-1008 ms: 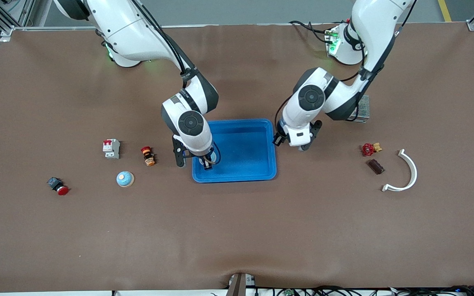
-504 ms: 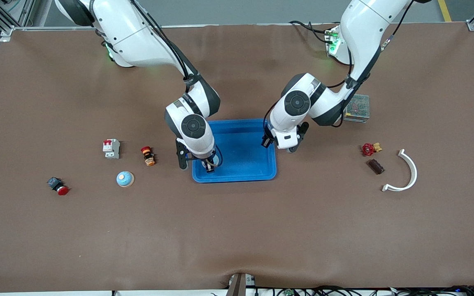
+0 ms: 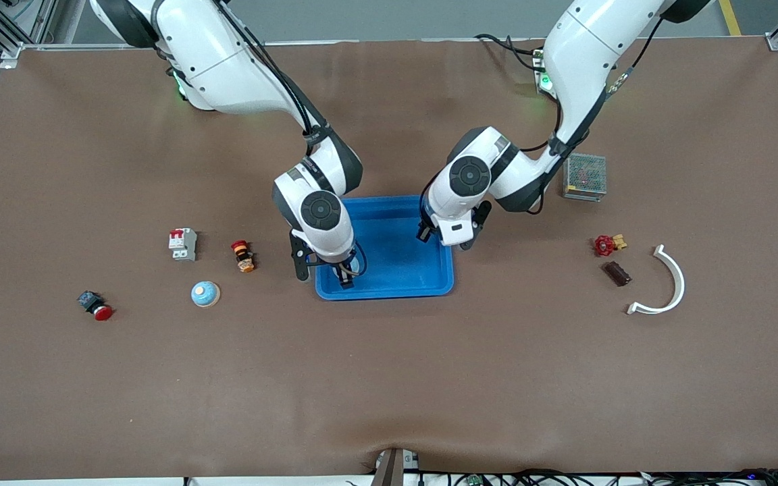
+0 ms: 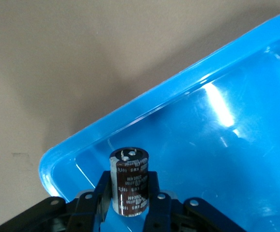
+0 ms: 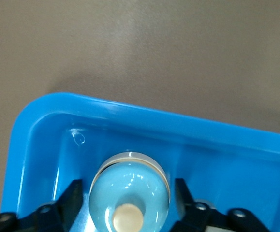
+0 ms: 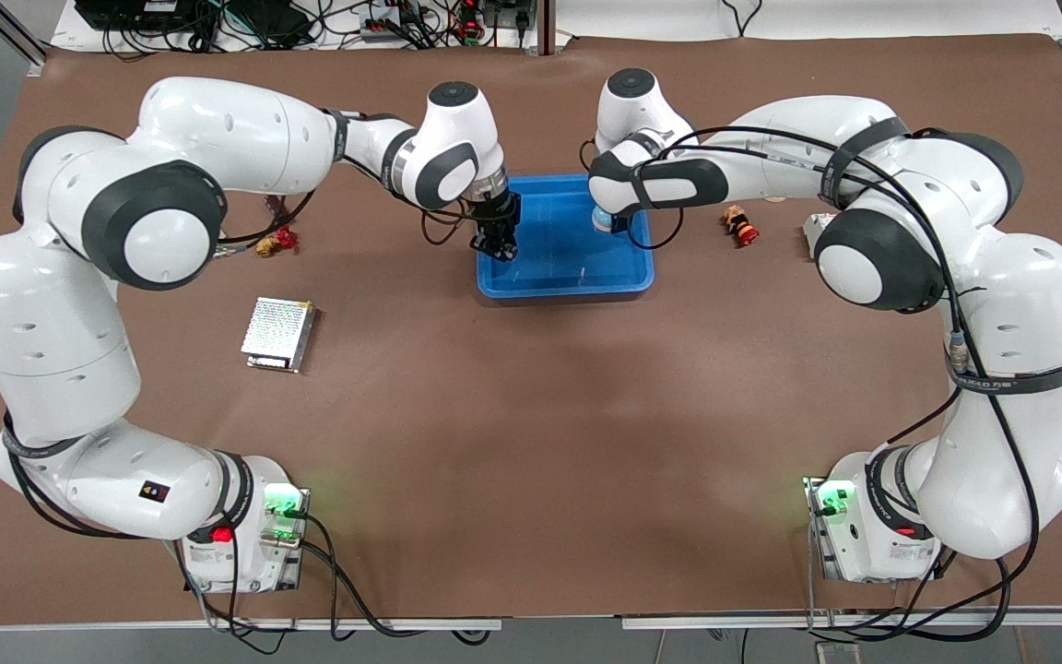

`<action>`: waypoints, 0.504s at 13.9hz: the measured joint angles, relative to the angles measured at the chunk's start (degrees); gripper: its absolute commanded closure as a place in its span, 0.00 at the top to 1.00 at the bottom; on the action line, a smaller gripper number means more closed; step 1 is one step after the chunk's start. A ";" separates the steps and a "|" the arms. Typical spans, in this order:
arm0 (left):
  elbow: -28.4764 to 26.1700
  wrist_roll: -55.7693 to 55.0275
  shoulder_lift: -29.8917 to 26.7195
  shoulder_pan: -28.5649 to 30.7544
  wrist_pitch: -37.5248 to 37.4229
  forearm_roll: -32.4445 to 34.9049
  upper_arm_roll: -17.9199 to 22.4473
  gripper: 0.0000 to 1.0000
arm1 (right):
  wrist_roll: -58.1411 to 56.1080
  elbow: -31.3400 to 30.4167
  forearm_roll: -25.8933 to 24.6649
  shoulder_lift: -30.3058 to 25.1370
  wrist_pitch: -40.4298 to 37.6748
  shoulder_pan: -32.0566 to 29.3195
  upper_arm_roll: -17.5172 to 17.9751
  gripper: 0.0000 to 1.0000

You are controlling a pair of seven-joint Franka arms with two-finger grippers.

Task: Place electrolytic capacitor and blue bell in tray
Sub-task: 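Open both grippers to drop the bell and capacitor into the tray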

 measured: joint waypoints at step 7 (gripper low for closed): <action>0.88 0.00 2.61 -0.90 0.05 0.00 0.05 0.22 | -17.98 7.21 3.13 -0.06 -13.99 -1.50 -0.79 1.00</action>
